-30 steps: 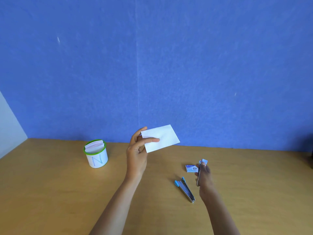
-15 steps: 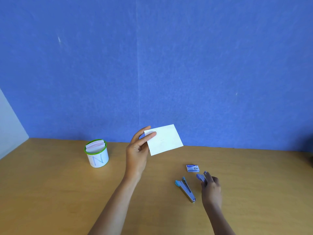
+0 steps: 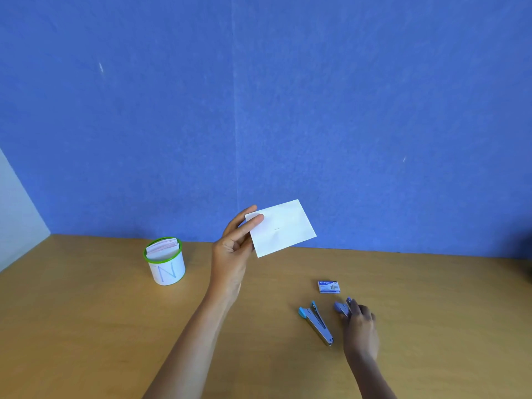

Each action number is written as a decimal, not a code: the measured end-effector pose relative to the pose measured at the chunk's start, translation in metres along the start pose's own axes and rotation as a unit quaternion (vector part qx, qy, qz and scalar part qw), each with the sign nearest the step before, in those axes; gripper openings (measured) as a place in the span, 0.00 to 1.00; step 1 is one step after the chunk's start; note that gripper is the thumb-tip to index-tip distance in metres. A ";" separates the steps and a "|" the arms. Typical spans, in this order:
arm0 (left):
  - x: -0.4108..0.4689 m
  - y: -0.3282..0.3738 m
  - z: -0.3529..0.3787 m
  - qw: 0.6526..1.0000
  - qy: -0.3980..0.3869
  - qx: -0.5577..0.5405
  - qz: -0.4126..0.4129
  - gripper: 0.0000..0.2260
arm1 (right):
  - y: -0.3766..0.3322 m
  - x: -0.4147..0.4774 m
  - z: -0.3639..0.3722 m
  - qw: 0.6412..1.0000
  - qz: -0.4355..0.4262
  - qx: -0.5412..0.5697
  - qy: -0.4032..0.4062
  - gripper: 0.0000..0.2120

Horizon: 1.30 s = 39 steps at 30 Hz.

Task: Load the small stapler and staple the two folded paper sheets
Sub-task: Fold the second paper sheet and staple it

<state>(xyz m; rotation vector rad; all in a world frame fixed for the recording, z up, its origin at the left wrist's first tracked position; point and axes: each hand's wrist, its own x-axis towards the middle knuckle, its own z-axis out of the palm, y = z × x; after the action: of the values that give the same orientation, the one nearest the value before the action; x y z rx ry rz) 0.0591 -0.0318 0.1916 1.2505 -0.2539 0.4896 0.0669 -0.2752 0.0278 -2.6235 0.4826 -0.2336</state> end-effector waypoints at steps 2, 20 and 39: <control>0.001 0.000 -0.001 1.000 0.010 -0.003 -0.005 0.16 | 0.001 0.000 0.001 1.000 0.000 -0.006 -0.005 0.20; -0.004 -0.002 0.004 0.984 0.104 0.068 -0.126 0.11 | -0.115 -0.016 -0.087 0.876 -0.198 0.405 0.174 0.06; -0.005 0.003 0.002 0.979 0.141 -0.025 -0.145 0.05 | -0.159 -0.029 -0.106 0.873 -0.402 0.166 0.221 0.04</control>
<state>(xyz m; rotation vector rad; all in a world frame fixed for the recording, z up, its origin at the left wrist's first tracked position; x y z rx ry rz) 0.0539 -0.0342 0.1923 1.1307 0.1542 0.3985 0.0612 -0.1754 0.1929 -2.2611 -0.5166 -1.0854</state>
